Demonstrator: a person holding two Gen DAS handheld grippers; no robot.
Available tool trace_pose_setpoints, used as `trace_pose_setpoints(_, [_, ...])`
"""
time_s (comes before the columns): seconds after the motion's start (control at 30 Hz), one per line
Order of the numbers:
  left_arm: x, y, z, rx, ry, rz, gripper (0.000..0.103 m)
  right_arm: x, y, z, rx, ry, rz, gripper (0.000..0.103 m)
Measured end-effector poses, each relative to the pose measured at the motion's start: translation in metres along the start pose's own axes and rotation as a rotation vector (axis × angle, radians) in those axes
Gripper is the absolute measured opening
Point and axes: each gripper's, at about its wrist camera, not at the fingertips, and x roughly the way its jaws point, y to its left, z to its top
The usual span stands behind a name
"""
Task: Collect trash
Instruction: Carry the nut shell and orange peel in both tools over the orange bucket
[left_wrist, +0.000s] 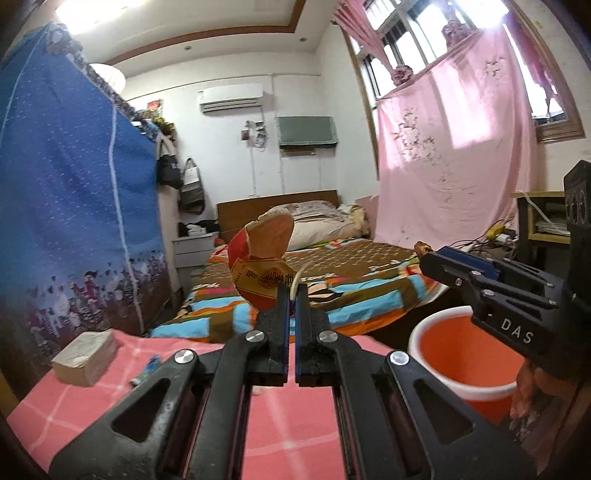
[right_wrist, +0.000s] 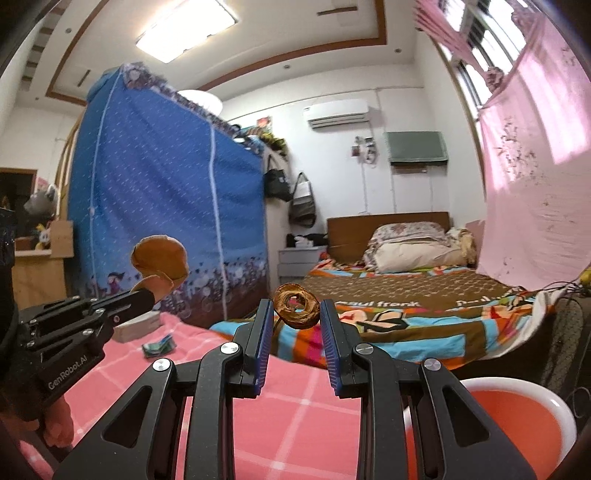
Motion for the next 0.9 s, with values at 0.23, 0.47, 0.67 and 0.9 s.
trace_pose_setpoints(0.23, [0.012, -0.044, 0.009, 0.025, 0.004, -0.106, 0.005, -0.02, -0.034, 0.005, 0.041, -0.014, -0.08, 0.024])
trace_pose_setpoints(0.47, [0.031, -0.077, 0.012, -0.002, 0.088, -0.236, 0.005, -0.032, -0.061, 0.001, 0.066, 0.019, -0.163, 0.024])
trace_pose_setpoints(0.67, [0.049, -0.099, 0.009, -0.044, 0.203, -0.335, 0.005, -0.039, -0.084, -0.007, 0.095, 0.067, -0.233, 0.024])
trace_pose_setpoints(0.9, [0.071, -0.112, -0.001, -0.12, 0.352, -0.418, 0.005, -0.047, -0.103, -0.016, 0.149, 0.114, -0.273, 0.024])
